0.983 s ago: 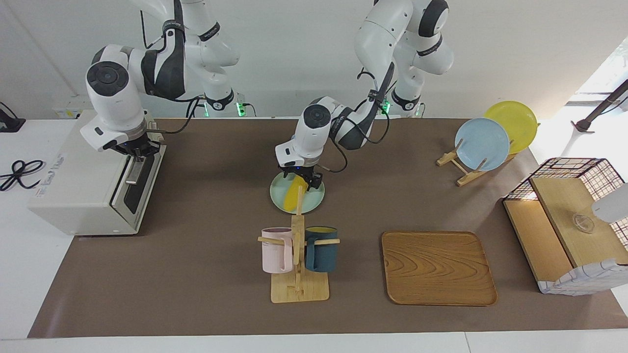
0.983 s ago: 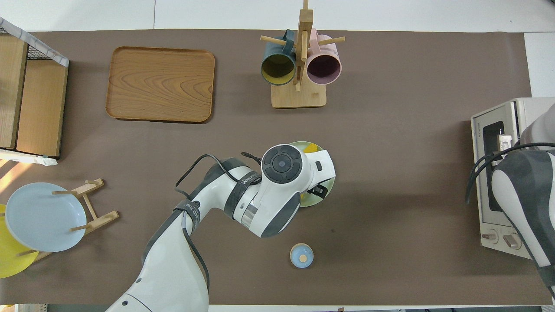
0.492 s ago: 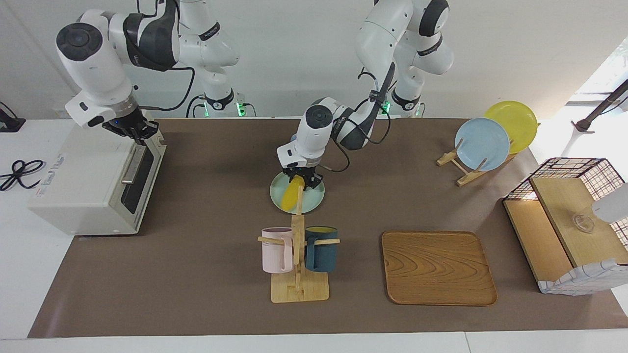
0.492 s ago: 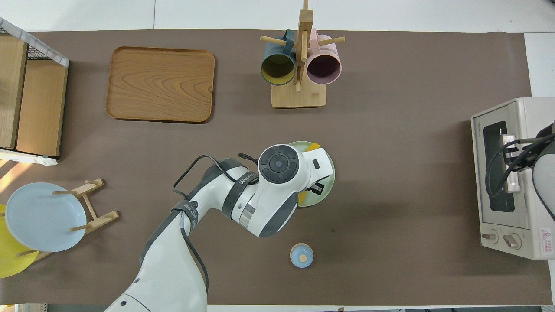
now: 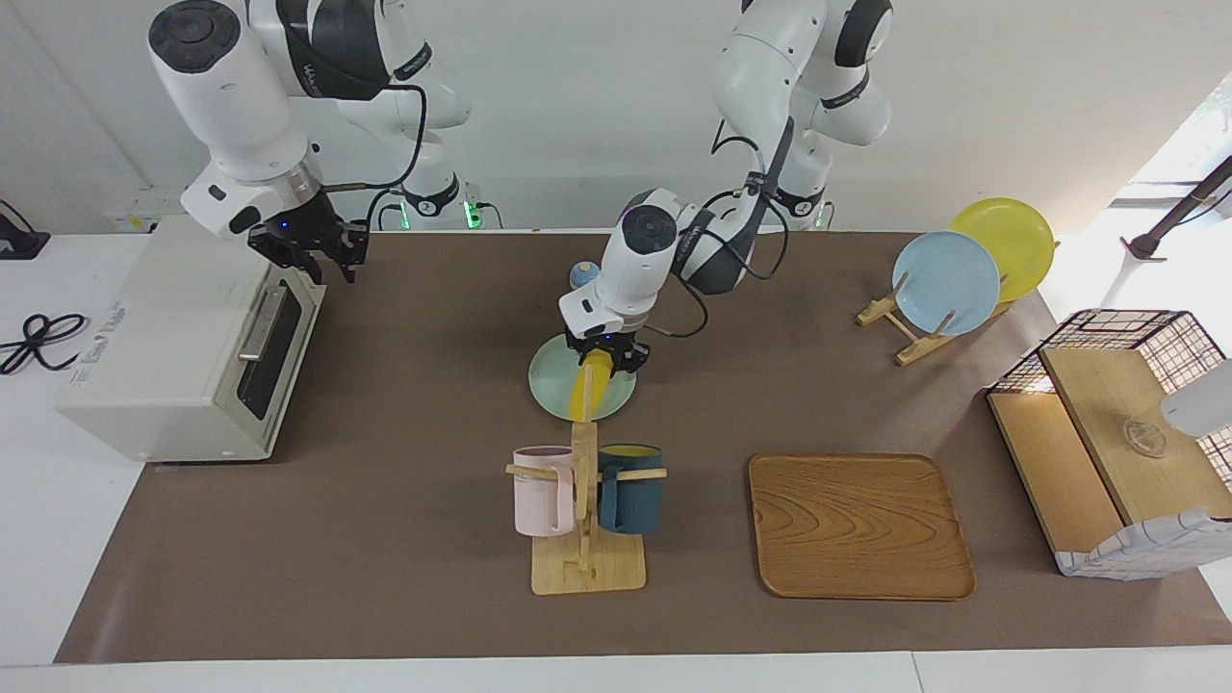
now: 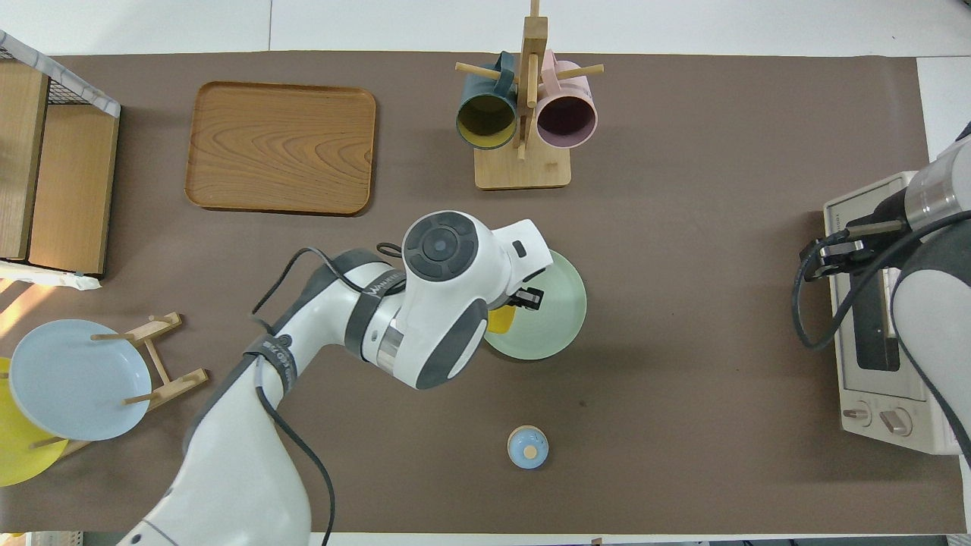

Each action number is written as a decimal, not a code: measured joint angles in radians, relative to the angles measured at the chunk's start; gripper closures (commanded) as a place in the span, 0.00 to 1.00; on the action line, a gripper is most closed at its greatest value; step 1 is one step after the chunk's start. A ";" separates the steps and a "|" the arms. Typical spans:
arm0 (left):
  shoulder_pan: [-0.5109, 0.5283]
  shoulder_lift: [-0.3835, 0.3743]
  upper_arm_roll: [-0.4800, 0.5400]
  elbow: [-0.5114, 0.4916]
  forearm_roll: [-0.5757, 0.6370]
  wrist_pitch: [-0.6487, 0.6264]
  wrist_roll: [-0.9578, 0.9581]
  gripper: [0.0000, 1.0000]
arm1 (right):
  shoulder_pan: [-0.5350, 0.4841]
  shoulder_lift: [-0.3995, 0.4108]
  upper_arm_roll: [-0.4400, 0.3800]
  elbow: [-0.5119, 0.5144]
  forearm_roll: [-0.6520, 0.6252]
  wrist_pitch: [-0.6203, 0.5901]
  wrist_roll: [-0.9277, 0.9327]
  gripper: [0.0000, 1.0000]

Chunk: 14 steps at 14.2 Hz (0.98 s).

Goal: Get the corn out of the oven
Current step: 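Carry the corn with the left gripper onto the wooden tray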

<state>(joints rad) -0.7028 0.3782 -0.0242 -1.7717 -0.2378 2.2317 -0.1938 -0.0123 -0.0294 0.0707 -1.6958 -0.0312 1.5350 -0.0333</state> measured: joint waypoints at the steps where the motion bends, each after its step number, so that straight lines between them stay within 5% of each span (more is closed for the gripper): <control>1: 0.035 -0.035 0.002 0.002 0.000 -0.035 0.000 1.00 | 0.000 0.009 0.000 0.024 0.005 -0.015 0.000 0.00; 6: 0.266 -0.140 0.015 0.009 0.008 -0.141 0.012 1.00 | 0.000 0.054 0.000 0.095 0.008 -0.041 0.000 0.00; 14: 0.593 -0.056 0.015 0.093 0.114 -0.163 0.202 1.00 | -0.001 0.066 -0.001 0.116 0.008 -0.041 0.000 0.00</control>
<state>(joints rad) -0.1101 0.3227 -0.0088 -1.6790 -0.1240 2.0685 0.0085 -0.0132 0.0368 0.0696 -1.5802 -0.0231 1.4943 -0.0333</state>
